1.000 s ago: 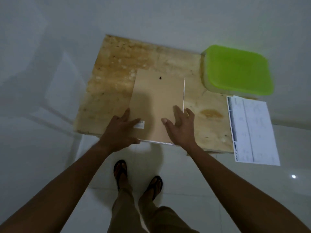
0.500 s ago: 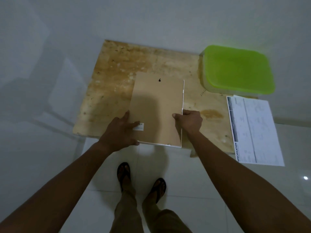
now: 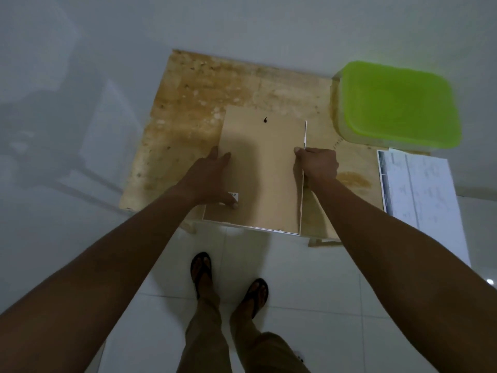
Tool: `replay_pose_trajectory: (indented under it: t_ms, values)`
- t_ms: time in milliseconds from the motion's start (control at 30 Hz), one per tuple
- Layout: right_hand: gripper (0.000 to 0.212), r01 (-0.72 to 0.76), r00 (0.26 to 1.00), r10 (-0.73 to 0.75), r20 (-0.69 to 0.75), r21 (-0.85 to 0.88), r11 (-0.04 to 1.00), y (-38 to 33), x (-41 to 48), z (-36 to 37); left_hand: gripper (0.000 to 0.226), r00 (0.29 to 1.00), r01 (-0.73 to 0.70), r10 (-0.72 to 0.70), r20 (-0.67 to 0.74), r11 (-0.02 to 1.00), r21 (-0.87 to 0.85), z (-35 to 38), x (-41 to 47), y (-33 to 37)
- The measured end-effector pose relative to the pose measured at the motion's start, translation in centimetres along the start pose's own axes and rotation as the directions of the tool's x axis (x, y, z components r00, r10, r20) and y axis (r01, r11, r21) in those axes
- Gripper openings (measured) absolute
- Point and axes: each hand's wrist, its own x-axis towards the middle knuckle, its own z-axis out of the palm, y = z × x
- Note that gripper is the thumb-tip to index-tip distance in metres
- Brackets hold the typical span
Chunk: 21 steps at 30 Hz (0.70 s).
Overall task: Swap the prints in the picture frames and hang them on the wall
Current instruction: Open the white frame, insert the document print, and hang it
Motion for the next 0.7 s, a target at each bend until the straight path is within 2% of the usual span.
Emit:
replay_pose_trajectory:
  t_ms: [100,200,300,500,700]
  values:
    - [0.038,-0.038,0.999,0.039,-0.007,0.019,0.999,0.0,0.4,0.1,0.145,0.999,0.011,-0.014,0.048,0.998,0.059,0.1,0.7,0.3]
    - [0.040,-0.101,0.994,0.102,-0.030,0.040,0.994,-0.4,1.0,0.2,0.145,0.998,-0.006,0.000,0.056,0.994,0.106,0.1,1.0,0.4]
    - [0.052,-0.152,0.988,0.153,-0.020,0.049,0.987,-0.4,1.7,0.5,0.146,0.998,-0.018,0.011,0.060,0.993,0.117,0.0,1.2,0.5]
    - [0.035,-0.170,0.984,0.173,-0.044,0.081,0.982,-0.4,1.6,0.7,0.146,0.997,0.002,-0.011,0.083,0.994,0.112,0.1,1.4,0.2]
    - [0.045,-0.268,0.963,0.270,-0.001,0.128,0.955,0.3,3.4,1.0,0.146,0.998,-0.001,-0.006,0.059,0.993,0.116,0.1,1.5,-0.1]
